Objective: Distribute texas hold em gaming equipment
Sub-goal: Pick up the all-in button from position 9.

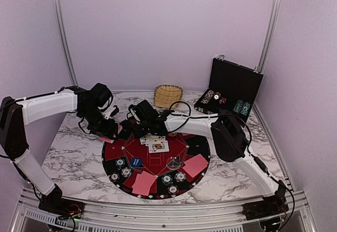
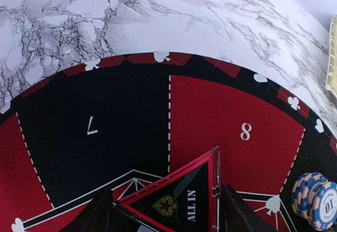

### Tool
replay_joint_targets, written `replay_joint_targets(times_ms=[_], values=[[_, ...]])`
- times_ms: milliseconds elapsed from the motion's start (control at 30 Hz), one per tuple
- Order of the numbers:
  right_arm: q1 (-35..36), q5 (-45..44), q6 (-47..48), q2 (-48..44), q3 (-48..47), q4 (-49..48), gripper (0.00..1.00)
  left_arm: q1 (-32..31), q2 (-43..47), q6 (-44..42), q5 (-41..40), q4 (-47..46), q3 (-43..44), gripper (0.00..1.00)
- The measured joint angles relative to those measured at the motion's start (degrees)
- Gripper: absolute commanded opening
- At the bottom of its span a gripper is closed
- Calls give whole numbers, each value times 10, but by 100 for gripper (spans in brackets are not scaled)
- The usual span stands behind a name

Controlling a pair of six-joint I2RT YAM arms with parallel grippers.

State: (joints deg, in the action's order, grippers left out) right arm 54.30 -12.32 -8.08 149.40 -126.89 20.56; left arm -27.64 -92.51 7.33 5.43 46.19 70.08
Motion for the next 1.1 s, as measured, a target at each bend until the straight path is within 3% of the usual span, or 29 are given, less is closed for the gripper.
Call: replay_joint_targets(times_ms=[433,800,1100], values=[[0,15,12,-84,64,-22,48,7,0,10,-1,-1,-5,37],[7,19,12,-202,248,-66,48,11,-1,12,-1,-2,-5,38],[22,21,12,-248,311,-101,48,11,-1,14,-1,-11,-5,38]])
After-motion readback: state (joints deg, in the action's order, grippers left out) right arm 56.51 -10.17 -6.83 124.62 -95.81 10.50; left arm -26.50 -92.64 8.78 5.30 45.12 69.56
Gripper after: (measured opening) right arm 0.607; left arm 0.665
